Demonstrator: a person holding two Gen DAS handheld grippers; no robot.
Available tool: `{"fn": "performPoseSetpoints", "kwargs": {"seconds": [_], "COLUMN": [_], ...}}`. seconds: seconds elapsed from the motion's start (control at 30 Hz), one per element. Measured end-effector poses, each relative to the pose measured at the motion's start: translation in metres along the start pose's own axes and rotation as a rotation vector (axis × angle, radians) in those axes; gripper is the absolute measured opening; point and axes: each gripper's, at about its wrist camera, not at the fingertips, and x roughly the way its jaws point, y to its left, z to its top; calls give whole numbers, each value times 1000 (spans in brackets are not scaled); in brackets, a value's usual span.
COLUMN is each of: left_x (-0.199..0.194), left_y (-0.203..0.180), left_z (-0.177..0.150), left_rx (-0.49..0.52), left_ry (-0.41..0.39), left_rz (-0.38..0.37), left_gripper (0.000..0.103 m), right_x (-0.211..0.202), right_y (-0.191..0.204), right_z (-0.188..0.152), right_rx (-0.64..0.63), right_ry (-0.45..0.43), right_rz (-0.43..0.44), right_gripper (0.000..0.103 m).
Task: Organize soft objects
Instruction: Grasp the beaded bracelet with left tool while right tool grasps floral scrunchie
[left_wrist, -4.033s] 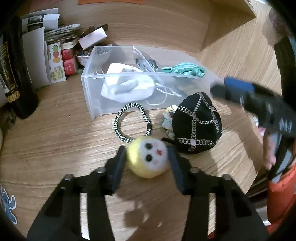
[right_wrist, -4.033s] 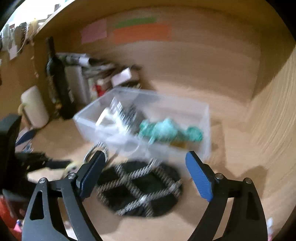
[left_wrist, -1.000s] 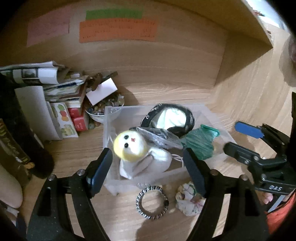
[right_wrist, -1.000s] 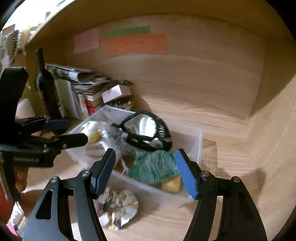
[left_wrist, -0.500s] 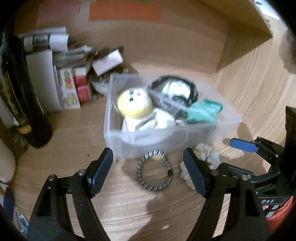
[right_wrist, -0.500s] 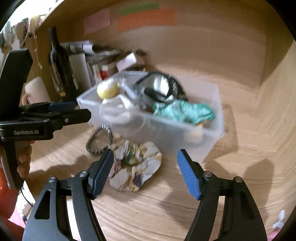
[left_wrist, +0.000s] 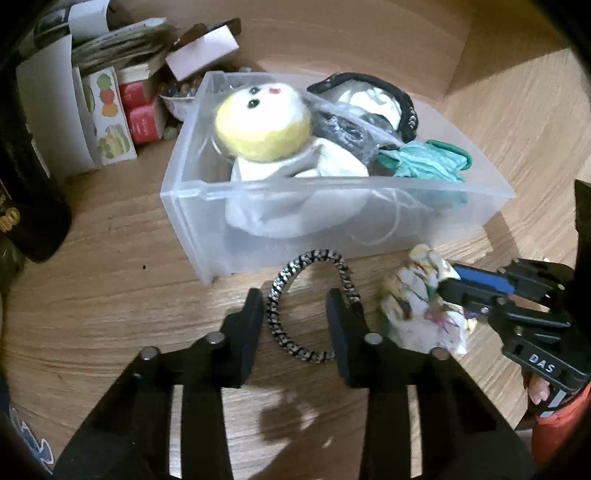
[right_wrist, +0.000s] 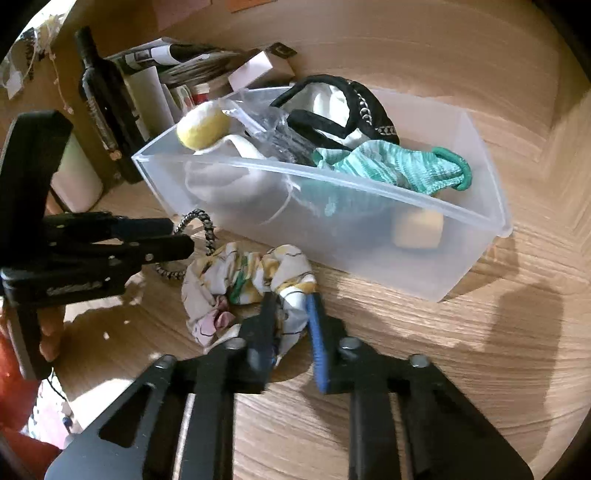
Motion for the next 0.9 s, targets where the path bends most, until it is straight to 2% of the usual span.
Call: {"fn": "performPoseSetpoints", "kwargs": {"seconds": [0.13, 0.17, 0.2, 0.3, 0.53, 0.7, 0.9], "left_x": [2, 3, 4, 3, -41, -77, -92], "left_y": [0, 1, 1, 5, -2, -14, -28], "left_z": [1, 2, 3, 2, 1, 21, 52], "left_rx": [7, 10, 13, 10, 22, 29, 20], "left_ry": [-1, -5, -11, -24, -144, -244, -323], "left_rz": [11, 17, 17, 4, -13, -53, -37], "left_gripper": [17, 8, 6, 5, 5, 5, 5], "right_x": [-13, -17, -22, -33, -73, -97, -118], "right_y": [4, 5, 5, 5, 7, 6, -4], "right_z": [-3, -3, -3, 4, 18, 35, 63], "right_rx": [-13, -12, -11, -9, -15, -29, -29], "right_ry": [-44, -57, -71, -114, -231, -318, -412], "right_rz": [-30, -32, -34, -40, -66, -108, -147], "right_gripper": [10, 10, 9, 9, 9, 9, 9]}}
